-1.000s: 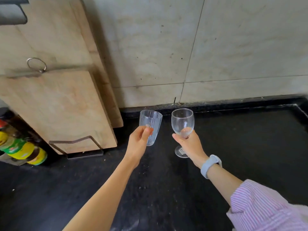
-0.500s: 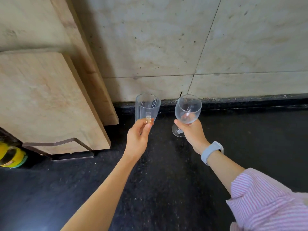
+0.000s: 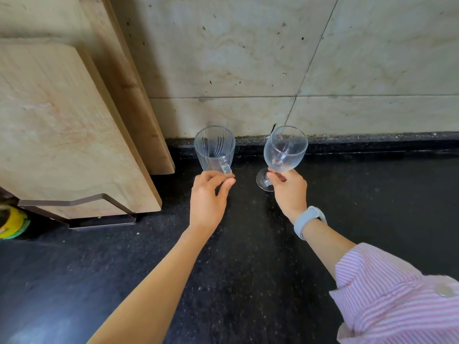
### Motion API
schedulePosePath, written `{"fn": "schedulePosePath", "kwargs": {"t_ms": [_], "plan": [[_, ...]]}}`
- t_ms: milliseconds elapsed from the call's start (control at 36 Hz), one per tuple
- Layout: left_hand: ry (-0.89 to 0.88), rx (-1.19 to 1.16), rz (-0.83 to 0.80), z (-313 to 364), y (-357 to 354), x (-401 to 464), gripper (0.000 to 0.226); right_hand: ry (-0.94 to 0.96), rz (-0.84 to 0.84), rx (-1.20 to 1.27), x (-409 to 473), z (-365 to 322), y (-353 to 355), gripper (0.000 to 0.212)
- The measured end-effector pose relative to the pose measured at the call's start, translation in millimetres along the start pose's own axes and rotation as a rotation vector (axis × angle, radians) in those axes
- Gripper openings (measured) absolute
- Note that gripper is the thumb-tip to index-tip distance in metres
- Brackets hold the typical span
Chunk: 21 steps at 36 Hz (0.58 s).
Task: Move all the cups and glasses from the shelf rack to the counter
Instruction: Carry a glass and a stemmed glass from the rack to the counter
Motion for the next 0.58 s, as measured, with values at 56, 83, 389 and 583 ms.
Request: {"fn": "schedulePosePath", "kwargs": {"t_ms": [56,83,389,583], "plan": [[-0.004,0.003,-0.004,0.4,-0.9,1.3,0.026,0.020,0.011,-0.017,3.5,-3.1,-2.0,0.022],[-0.004,-0.002,-0.006,0.0,-1.1,1.8,0.026,0.027,0.016,-0.020,5.6,-4.9,-3.2,0.021],[0.013,-0.027,-0.005,-3.0,-1.7,1.4,0.026,0.075,0.024,-0.037,18.1,-20.8,-15.7,0.019],[0.070,0.048,-0.005,-2.8,-0.4,-7.6,0.033,0.077,-0.081,-0.056,-4.2,-20.6,-13.8,0.035]]}}
Point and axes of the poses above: each hand's wrist, its own x-axis towards the middle knuckle, its own y-axis out of the back of the hand, z = x × y, the point moved 4 cm from there along x, towards the middle knuckle, and after that the axes turned 3 degrees about -x, right-handed, at the moved point
